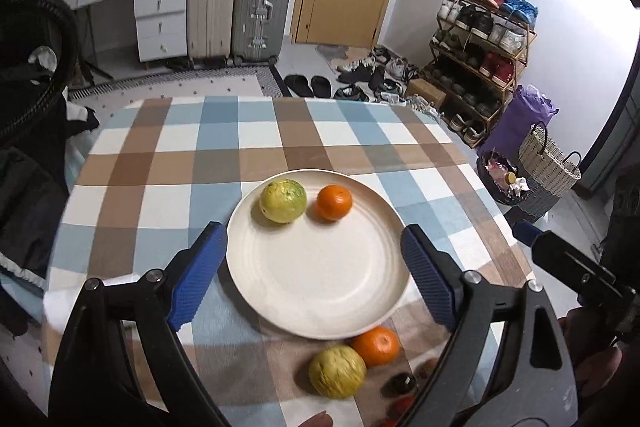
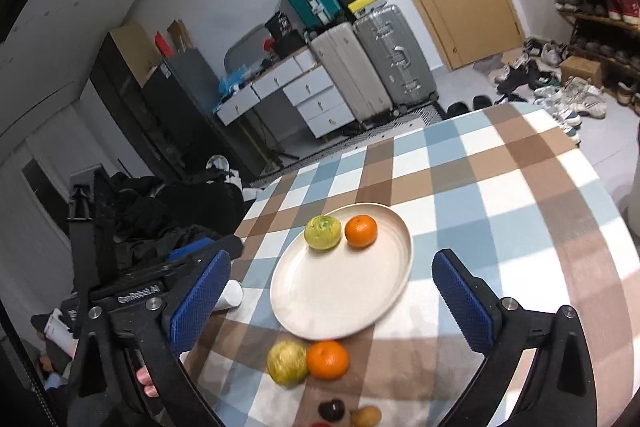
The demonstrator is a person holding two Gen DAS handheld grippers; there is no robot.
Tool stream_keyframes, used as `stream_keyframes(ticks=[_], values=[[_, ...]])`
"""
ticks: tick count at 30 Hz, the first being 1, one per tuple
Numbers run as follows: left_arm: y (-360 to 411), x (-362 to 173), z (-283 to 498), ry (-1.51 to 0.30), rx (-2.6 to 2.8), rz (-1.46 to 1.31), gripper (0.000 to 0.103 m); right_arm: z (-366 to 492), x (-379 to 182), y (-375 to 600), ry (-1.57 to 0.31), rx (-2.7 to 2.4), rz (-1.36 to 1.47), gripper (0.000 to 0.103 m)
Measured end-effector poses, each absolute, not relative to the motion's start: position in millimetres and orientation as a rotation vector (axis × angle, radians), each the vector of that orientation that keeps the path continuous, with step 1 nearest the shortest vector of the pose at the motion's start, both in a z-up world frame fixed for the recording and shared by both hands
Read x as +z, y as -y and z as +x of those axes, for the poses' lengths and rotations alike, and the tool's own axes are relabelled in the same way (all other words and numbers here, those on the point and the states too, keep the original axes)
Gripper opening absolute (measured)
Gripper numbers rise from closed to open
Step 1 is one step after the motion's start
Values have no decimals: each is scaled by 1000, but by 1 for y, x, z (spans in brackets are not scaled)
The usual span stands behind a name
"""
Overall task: Organize fruits
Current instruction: 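Open both grippers and withdraw them from the plate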
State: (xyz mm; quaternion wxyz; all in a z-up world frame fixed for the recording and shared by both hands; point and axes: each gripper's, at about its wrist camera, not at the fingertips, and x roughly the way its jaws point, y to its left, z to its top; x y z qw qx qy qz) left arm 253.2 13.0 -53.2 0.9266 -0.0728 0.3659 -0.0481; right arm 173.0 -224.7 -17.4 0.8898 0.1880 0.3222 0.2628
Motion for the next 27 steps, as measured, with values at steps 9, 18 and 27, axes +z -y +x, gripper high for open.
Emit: stream_keyframes(ticks=[9, 18, 27], values=[[10, -29, 165, -592, -77, -98, 102, 98, -12, 222, -510, 465, 202, 103], [15, -65, 104, -609, -52, -128, 102, 58, -36, 208, -482, 444, 111, 103], [-2, -114, 114, -705, -50, -194, 102, 57, -71, 206, -566, 445, 112, 103]])
